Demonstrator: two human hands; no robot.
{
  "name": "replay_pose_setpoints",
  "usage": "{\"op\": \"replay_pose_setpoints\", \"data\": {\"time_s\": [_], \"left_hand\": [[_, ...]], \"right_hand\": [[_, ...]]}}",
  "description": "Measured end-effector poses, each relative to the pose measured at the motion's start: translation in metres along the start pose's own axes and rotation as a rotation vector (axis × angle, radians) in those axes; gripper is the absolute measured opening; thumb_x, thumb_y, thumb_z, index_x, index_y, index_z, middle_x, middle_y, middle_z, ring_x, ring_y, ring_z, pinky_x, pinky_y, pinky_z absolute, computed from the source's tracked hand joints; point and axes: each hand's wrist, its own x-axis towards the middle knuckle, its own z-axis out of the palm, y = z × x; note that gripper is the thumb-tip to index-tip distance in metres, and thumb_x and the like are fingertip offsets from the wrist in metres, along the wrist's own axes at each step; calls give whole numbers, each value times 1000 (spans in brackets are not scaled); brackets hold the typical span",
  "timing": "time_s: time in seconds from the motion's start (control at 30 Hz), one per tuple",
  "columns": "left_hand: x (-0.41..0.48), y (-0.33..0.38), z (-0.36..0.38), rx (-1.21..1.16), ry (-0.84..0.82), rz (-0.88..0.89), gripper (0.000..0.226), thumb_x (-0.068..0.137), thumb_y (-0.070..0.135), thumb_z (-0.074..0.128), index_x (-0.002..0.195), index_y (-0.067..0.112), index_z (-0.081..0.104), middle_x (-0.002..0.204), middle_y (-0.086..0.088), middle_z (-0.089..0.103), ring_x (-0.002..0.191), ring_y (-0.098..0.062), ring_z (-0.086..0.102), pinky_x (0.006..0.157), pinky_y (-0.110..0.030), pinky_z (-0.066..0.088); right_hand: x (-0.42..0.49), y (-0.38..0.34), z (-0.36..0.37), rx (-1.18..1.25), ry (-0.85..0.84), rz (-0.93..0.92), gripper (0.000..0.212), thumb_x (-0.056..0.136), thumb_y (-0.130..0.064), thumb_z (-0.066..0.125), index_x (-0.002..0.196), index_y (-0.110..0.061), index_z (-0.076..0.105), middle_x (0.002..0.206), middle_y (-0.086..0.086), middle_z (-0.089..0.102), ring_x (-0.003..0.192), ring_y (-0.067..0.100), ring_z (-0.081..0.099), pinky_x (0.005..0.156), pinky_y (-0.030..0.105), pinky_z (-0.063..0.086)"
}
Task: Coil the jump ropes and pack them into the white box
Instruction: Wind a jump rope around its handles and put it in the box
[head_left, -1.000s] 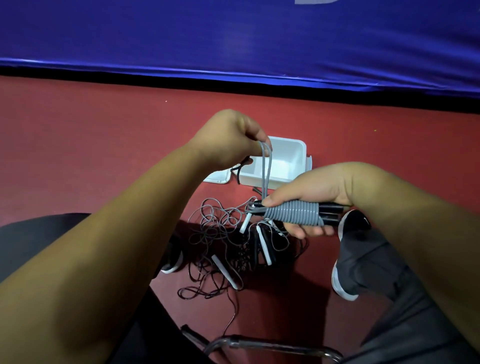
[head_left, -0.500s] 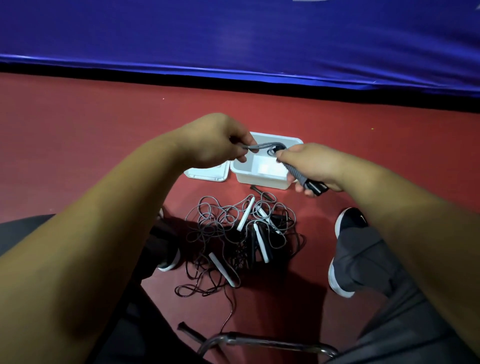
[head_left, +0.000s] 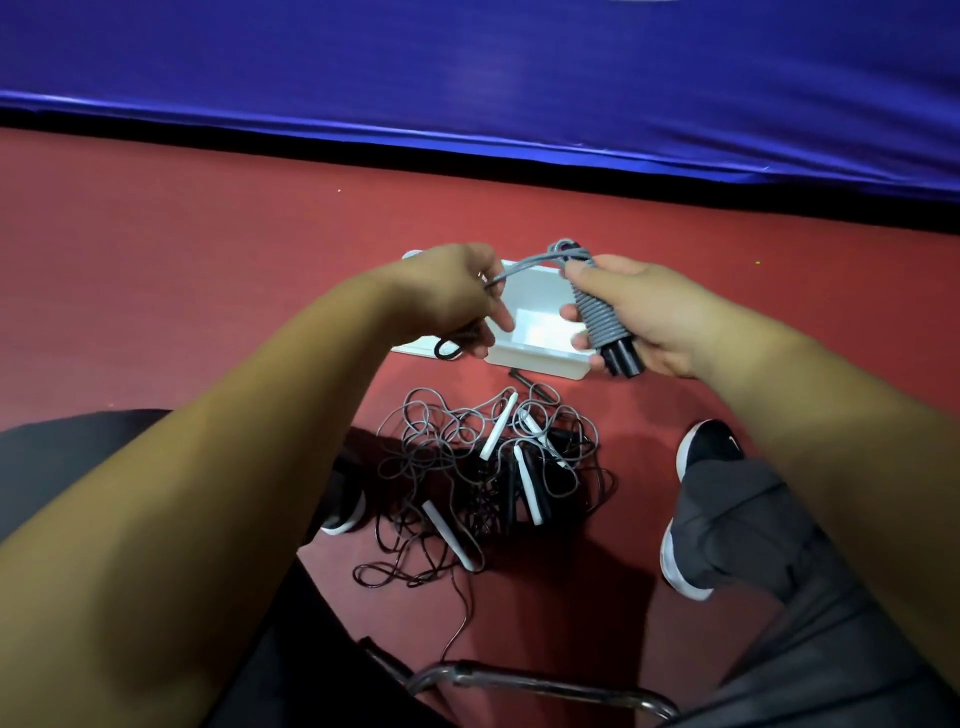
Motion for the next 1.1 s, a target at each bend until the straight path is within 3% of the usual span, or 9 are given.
{"op": "replay_pose_setpoints", "data": {"time_s": [0.13,0.2,0.3,0.4,0.53,0.67,0.8,0.93,1.1], "left_hand": [[1,7,-4,-191,0,105,13,106,-4,46,108,8,52,80,-7,73,53,-14,53,50,-26,50],[1,9,-7,-201,-42,87,14,98,3,53,107,12,59,66,-4,53,50,-15,38,42,-24,31],[1,12,-9,-205,-47,61,16,87,17,61,102,12,66,70,-7,45,55,-17,30,50,-30,20],[5,8,-11,-120,-36,58,49,99,51,56,117,8,70,77,-12,50,57,-18,33,53,-32,22],[3,3,-12,57,-53,138,29,111,33,50,119,26,77,75,5,65,58,-8,47,55,-23,39],[3,2,-12,175,-111,33,15,103,14,65,110,16,77,94,0,82,91,-16,77,73,-27,51],[3,1,-5,114,-101,-131,10,97,0,70,106,-1,73,93,-15,80,82,-27,80,65,-33,63],[2,3,-4,41,3,-121,12,102,5,63,98,4,75,80,-13,76,48,-14,53,42,-24,48],[7,5,-9,-372,12,-23,33,112,32,48,106,6,67,68,2,44,50,-11,27,40,-22,23]], "right_hand": [[2,-5,-4,203,1,-2,41,103,-57,61,127,-25,66,89,3,69,63,18,60,55,31,49],[3,-6,-5,256,5,19,44,102,-64,57,124,-27,65,84,2,64,59,16,54,53,28,44],[3,-7,-7,249,12,35,49,99,-71,55,119,-28,64,80,0,61,57,14,50,53,25,39],[2,-7,-8,206,6,32,49,98,-72,57,116,-27,64,80,-1,61,57,14,49,52,26,37],[1,-6,-6,155,11,31,44,98,-68,62,113,-26,63,81,0,61,55,15,50,49,25,37],[-1,-4,-3,79,-5,40,44,99,-64,64,120,-26,66,81,1,62,53,15,51,49,24,37],[-3,-3,3,84,-55,99,35,98,-61,61,111,-28,65,75,-1,59,52,14,46,50,23,35],[0,-4,2,86,-56,126,39,96,-60,56,110,-25,67,72,-4,53,52,13,41,51,22,32],[5,-4,-3,130,14,116,46,98,-64,58,110,-21,67,74,-3,54,50,13,42,50,22,33]]}}
